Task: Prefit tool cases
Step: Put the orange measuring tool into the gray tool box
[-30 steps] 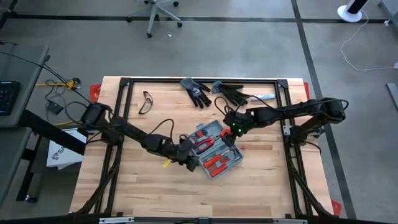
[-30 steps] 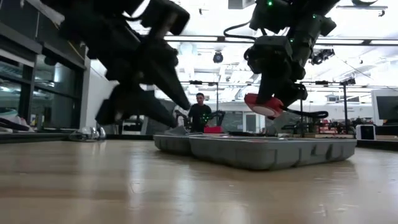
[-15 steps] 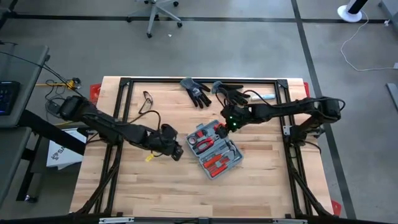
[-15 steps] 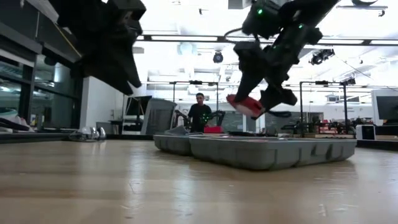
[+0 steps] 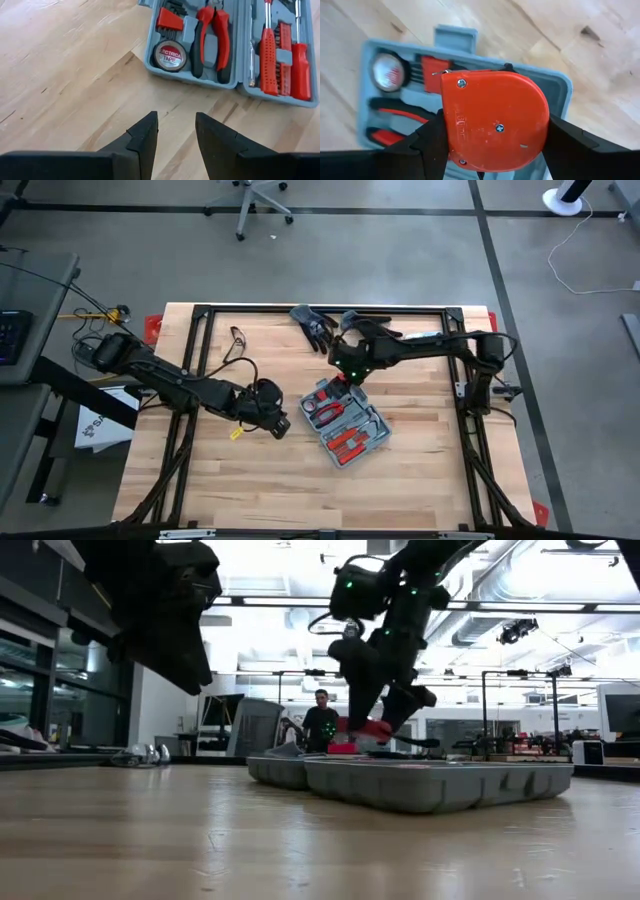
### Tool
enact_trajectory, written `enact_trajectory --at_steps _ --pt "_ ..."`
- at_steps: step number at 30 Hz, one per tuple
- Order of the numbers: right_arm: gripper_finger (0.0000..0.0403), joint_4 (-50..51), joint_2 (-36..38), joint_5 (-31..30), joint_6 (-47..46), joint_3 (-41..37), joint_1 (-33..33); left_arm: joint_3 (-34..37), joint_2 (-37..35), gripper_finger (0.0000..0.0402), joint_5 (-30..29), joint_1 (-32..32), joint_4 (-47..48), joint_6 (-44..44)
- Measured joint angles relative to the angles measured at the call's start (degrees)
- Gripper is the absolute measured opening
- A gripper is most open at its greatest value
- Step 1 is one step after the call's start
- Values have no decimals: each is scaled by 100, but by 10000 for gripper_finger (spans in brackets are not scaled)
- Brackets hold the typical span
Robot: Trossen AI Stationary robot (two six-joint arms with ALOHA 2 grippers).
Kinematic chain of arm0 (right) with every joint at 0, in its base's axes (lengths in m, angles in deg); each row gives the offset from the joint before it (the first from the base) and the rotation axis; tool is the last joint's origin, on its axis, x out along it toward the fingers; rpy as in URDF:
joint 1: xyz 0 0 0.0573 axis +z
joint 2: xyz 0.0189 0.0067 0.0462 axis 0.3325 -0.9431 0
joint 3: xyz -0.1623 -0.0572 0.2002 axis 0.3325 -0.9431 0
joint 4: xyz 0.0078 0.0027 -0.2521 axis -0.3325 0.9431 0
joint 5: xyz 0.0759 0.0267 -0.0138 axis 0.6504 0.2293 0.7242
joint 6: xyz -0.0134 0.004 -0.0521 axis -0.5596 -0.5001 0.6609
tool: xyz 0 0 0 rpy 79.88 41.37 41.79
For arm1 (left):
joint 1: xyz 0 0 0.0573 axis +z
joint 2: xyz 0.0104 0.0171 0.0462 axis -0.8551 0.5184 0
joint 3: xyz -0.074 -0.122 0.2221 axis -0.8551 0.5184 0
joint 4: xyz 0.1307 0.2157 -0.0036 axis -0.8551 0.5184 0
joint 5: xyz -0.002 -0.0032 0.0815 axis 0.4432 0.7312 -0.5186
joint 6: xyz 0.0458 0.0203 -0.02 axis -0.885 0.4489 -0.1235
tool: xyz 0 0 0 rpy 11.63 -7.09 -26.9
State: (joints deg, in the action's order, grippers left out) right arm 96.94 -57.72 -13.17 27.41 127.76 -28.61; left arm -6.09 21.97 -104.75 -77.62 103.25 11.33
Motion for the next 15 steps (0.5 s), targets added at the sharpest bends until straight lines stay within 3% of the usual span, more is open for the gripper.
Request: enact_trajectory --at_steps 15 --pt "248 315 -293 -142 -22 87 -22 118 0 126 34 -191 41 7"
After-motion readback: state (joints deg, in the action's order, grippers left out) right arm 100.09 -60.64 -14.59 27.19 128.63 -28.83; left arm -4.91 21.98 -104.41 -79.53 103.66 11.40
